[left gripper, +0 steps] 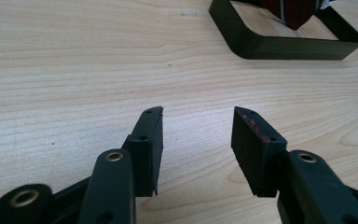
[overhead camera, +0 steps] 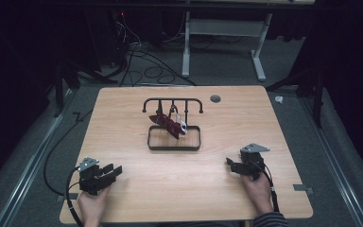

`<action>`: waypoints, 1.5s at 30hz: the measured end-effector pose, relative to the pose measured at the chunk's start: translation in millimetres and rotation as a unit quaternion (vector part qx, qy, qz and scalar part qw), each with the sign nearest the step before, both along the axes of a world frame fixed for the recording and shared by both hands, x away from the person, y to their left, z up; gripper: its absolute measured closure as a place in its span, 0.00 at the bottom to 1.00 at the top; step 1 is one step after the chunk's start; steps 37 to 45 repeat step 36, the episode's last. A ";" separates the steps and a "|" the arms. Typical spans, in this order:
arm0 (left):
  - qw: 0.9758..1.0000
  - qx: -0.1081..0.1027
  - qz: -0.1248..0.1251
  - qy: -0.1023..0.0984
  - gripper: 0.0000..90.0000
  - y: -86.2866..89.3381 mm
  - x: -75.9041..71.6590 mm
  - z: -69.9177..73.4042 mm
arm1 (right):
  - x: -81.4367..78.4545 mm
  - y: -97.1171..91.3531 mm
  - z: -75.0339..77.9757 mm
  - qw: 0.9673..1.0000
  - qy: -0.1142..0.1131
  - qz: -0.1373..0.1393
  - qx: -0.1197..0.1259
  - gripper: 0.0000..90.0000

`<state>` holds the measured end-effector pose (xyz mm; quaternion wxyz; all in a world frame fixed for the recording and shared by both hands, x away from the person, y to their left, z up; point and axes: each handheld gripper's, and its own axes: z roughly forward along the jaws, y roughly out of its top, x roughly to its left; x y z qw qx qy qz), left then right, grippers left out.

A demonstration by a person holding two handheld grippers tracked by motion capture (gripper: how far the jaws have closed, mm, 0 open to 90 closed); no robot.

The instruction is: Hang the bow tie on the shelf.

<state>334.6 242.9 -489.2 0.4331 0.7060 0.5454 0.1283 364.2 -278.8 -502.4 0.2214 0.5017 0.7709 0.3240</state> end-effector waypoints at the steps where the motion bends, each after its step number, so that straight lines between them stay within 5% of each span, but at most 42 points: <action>1: 1.000 0.002 0.000 0.002 0.60 -0.3 0.4 -1.1 | 0.0 -0.1 0.1 1.000 0.000 0.000 0.000 0.35; 14: 0.999 0.039 0.009 0.007 0.58 -7.4 4.9 -15.0 | 0.0 0.0 0.0 1.000 0.000 0.000 0.000 0.35; 22: 0.998 0.055 0.017 -0.013 0.55 -11.4 4.5 -18.9 | -0.1 0.1 0.0 1.000 0.000 -0.001 0.001 0.35; 30: 0.990 0.136 0.004 -0.030 0.47 -29.0 1.8 -18.7 | 0.0 0.1 0.0 1.000 0.000 0.000 0.000 0.35; 45: 0.990 0.136 0.004 -0.029 0.45 -29.3 1.7 -18.5 | 0.0 0.0 0.0 1.000 0.000 0.000 0.000 0.35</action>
